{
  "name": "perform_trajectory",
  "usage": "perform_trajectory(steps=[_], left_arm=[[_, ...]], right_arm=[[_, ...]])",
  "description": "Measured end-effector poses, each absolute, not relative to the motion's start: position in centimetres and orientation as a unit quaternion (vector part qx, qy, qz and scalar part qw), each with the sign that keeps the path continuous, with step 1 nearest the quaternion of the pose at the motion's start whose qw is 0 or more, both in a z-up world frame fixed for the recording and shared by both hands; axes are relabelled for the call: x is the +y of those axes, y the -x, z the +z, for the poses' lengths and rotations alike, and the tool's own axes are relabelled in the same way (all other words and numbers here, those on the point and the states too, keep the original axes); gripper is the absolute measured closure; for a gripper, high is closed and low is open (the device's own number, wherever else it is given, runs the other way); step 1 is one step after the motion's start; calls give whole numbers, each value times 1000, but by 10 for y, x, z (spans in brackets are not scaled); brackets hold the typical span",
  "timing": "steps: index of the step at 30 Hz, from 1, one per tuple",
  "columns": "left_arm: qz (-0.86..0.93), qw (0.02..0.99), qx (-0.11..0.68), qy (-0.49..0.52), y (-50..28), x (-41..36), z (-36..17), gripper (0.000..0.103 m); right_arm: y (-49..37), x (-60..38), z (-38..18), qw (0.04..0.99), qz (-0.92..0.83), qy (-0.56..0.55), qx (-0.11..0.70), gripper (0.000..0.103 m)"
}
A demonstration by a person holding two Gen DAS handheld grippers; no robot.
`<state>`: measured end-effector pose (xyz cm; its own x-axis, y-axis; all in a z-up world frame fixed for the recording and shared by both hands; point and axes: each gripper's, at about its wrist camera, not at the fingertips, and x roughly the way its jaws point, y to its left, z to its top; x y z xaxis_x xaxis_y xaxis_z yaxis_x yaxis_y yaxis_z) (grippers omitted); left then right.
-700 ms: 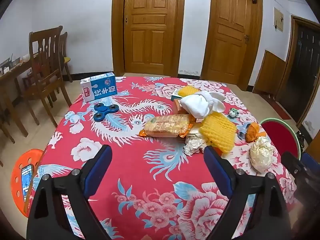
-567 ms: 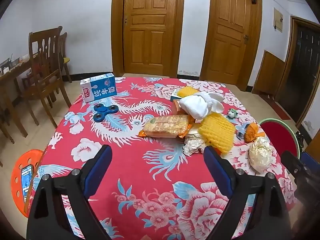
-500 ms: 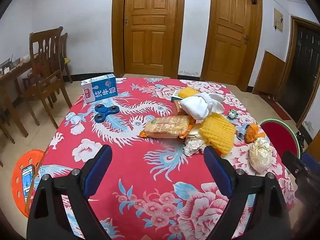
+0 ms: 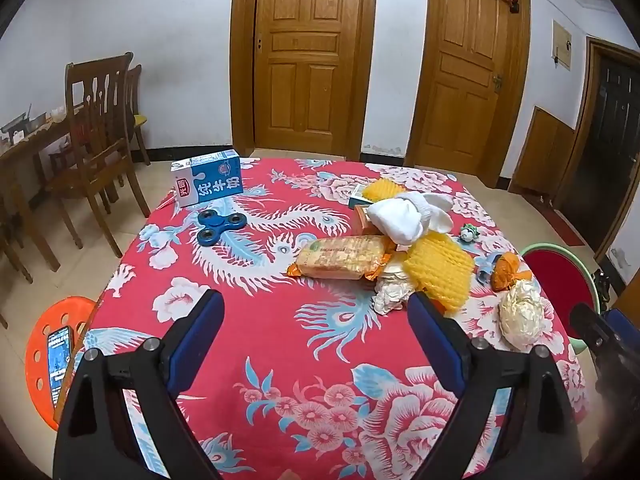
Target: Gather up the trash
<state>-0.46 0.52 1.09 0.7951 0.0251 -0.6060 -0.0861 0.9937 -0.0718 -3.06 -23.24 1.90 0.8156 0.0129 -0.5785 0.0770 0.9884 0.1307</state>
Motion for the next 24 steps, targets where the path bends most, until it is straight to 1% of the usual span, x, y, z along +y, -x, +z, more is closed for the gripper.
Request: perform_trajectory(steps=[24], left_arm=[[40,948,312,48,8,10,12,10]], right_arm=[[32,-231,17,951,-15,-71,302,0]])
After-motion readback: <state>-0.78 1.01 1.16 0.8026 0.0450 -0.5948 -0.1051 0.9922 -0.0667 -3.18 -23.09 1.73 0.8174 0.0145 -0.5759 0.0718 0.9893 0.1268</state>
